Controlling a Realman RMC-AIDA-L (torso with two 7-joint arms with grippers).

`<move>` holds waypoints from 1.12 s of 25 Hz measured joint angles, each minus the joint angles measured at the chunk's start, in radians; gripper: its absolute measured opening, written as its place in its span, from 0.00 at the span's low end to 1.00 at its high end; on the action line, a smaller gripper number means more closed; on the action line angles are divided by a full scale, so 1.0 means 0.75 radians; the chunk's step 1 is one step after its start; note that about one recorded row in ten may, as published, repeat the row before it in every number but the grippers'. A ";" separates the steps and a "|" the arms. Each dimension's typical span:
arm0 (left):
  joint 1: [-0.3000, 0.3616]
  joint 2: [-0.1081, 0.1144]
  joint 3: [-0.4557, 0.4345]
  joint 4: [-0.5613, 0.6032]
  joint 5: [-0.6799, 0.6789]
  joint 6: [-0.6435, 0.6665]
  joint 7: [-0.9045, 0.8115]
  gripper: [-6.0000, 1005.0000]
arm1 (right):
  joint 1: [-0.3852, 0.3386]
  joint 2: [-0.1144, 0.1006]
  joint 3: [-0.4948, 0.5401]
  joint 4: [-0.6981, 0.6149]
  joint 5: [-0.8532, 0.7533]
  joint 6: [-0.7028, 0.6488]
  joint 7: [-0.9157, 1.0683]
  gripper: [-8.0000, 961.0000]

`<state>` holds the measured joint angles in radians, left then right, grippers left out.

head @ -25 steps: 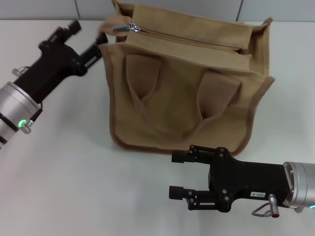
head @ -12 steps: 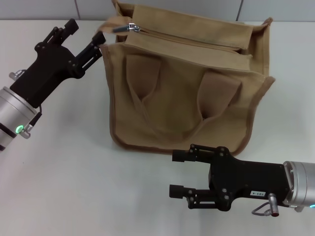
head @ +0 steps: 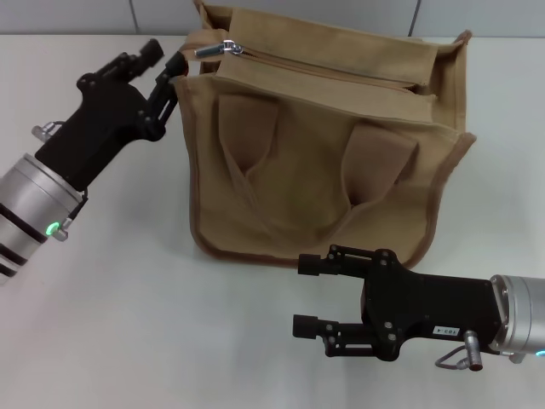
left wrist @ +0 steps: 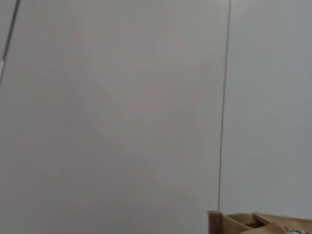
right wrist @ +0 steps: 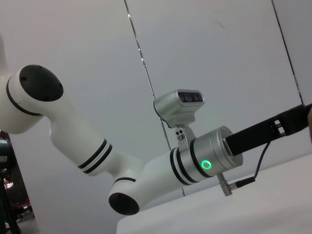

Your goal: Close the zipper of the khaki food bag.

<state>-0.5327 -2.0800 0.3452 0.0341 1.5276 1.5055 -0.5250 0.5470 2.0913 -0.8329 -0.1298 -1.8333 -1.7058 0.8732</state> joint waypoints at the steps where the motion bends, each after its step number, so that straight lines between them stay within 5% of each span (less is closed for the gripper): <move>1: 0.001 0.000 0.002 -0.009 0.003 0.001 0.031 0.42 | -0.003 0.000 0.000 0.000 0.000 0.002 0.000 0.79; 11: 0.033 0.009 0.040 0.046 0.053 0.017 0.042 0.30 | -0.007 -0.001 0.000 0.000 0.002 0.004 0.001 0.79; 15: 0.062 0.011 0.036 0.090 0.048 0.019 0.039 0.32 | -0.007 -0.001 0.000 0.001 0.002 0.004 0.001 0.79; 26: 0.052 0.002 0.208 0.159 0.102 -0.029 0.067 0.77 | 0.003 0.001 0.000 0.007 0.003 0.006 0.002 0.79; 28: 0.037 0.001 0.193 0.138 0.096 -0.040 0.089 0.77 | 0.004 0.001 0.000 0.008 0.003 0.006 0.002 0.79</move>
<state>-0.5051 -2.0793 0.4897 0.1379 1.5997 1.4752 -0.4582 0.5500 2.0923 -0.8329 -0.1236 -1.8314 -1.7011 0.8744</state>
